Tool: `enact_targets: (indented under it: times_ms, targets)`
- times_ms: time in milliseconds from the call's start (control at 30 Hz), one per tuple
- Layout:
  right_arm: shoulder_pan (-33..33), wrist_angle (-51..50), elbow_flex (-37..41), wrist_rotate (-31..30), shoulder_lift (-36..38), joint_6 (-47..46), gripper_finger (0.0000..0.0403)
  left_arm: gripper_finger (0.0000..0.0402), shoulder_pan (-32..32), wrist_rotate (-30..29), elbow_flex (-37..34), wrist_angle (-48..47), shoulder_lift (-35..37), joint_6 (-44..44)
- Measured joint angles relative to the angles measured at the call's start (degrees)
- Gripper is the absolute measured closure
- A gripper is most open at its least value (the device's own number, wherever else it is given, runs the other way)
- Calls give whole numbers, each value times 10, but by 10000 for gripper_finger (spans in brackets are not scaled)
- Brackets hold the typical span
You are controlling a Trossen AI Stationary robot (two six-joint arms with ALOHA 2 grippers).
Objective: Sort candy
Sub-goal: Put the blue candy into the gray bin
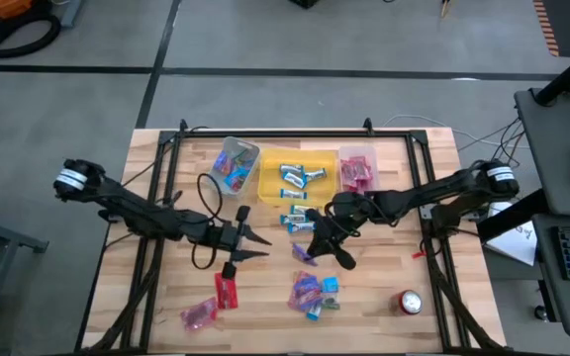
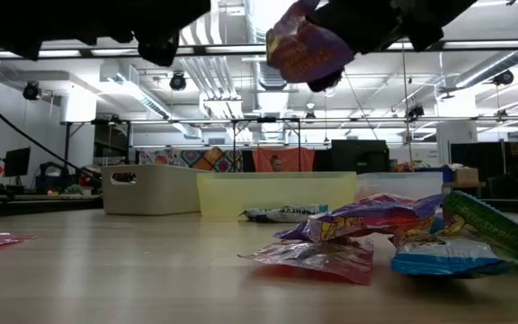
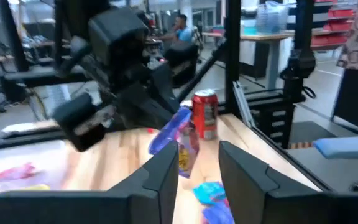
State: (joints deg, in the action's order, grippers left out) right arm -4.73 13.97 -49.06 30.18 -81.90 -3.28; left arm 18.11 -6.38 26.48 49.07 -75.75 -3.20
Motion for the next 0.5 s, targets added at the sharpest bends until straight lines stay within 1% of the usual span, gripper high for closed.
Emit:
enact_targets:
  times_ms: [67,167,233,367,500]
  targets:
    - [0,9,0,0,-10,9,394,289,-4,14,0,26,-21,13]
    - [0,24,0,3,-17,9,394,261,-11,15,0,77,-56,28]
    - [0,27,0,18,-17,10,394,240,-18,15,0,96,-77,33]
    - [-2,43,0,40,-14,32,394,203,-30,14,3,125,-114,40]
    - [-3,52,0,45,-11,80,394,180,-35,21,22,130,-149,42]
